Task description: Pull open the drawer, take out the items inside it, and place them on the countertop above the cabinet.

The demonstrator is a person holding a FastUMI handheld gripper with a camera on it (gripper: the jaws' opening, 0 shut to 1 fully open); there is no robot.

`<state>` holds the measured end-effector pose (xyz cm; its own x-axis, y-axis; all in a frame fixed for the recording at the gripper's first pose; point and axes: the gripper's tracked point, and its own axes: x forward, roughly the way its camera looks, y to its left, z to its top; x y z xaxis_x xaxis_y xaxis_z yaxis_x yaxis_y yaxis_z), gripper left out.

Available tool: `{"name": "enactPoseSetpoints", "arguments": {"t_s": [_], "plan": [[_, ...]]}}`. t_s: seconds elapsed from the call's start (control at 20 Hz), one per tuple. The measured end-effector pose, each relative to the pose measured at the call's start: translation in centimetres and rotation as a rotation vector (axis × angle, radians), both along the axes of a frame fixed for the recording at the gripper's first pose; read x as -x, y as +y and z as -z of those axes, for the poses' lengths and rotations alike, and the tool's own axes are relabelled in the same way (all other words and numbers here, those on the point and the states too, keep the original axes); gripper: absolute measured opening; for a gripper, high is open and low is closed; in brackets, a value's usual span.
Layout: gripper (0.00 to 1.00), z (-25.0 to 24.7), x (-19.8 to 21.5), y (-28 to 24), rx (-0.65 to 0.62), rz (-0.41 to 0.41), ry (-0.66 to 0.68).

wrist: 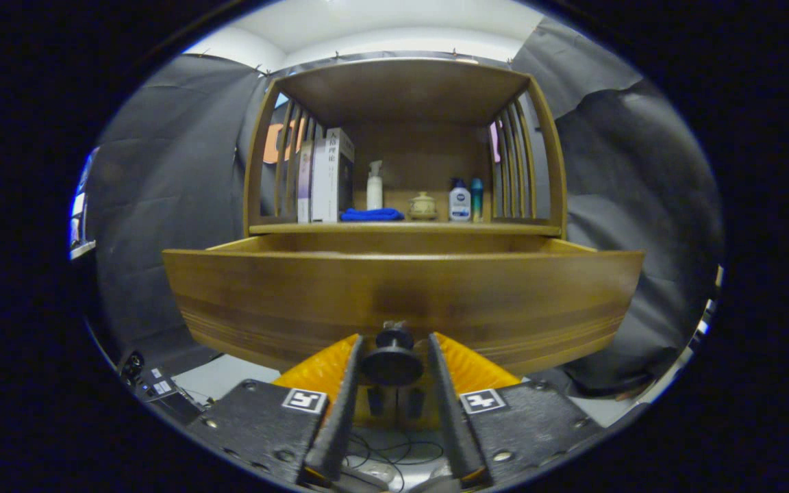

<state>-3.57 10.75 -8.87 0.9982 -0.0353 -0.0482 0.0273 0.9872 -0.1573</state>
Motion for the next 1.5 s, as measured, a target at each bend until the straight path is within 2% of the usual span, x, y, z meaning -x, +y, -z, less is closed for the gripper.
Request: {"name": "enactPoseSetpoints", "arguments": {"t_s": [0.15, 0.25, 0.45, 0.6, 0.75, 0.95, 1.1, 1.5], "plan": [[0.93, -1.0, 0.8, 0.7, 0.057, -0.012, -0.039], [0.94, -3.2, 1.3, 0.9, 0.071, -0.016, -0.09], [0.96, -9.2, 0.7, 2.0, 0.001, -0.053, -0.145], [0.96, -11.9, -2.0, 0.6, -0.049, -0.015, -0.041], [0.96, -12.6, -4.9, 0.1, -0.047, 0.021, 0.101], [0.96, -10.5, -8.5, 1.3, -0.037, 0.014, 0.29], [0.97, -8.2, -10.6, 1.0, -0.073, 0.058, 0.42], [0.92, -3.2, -12.6, 0.5, -0.071, 0.122, 0.65]]}}
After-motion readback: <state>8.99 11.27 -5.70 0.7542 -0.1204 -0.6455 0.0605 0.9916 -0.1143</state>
